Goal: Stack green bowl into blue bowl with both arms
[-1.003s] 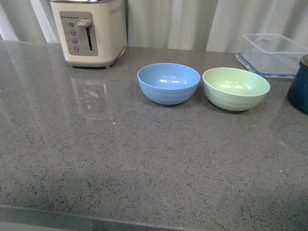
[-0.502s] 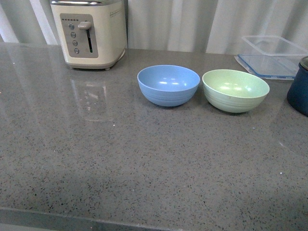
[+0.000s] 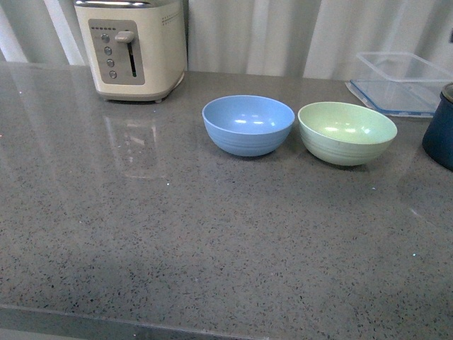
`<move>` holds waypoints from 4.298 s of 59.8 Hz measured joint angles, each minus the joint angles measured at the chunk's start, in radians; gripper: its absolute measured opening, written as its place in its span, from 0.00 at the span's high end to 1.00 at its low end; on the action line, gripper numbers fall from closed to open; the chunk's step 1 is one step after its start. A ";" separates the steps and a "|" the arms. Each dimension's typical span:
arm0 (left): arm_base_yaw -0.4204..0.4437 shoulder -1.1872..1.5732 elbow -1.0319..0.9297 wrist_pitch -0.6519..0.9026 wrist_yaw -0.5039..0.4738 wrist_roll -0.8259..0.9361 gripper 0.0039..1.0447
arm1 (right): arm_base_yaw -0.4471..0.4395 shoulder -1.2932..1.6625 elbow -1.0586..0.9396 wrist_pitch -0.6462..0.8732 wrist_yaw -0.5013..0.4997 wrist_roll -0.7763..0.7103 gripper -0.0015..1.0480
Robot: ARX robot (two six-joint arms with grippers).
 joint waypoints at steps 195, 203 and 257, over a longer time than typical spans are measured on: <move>0.000 0.000 0.000 0.000 0.000 0.001 0.06 | 0.273 0.367 0.227 0.537 0.309 0.032 0.17; 0.000 0.000 0.000 0.000 0.000 0.001 0.06 | 0.215 0.178 -0.143 0.726 0.506 -0.169 0.49; 0.000 0.000 0.000 0.000 0.000 0.001 0.06 | -0.048 -0.448 -0.705 0.645 0.249 -0.214 0.99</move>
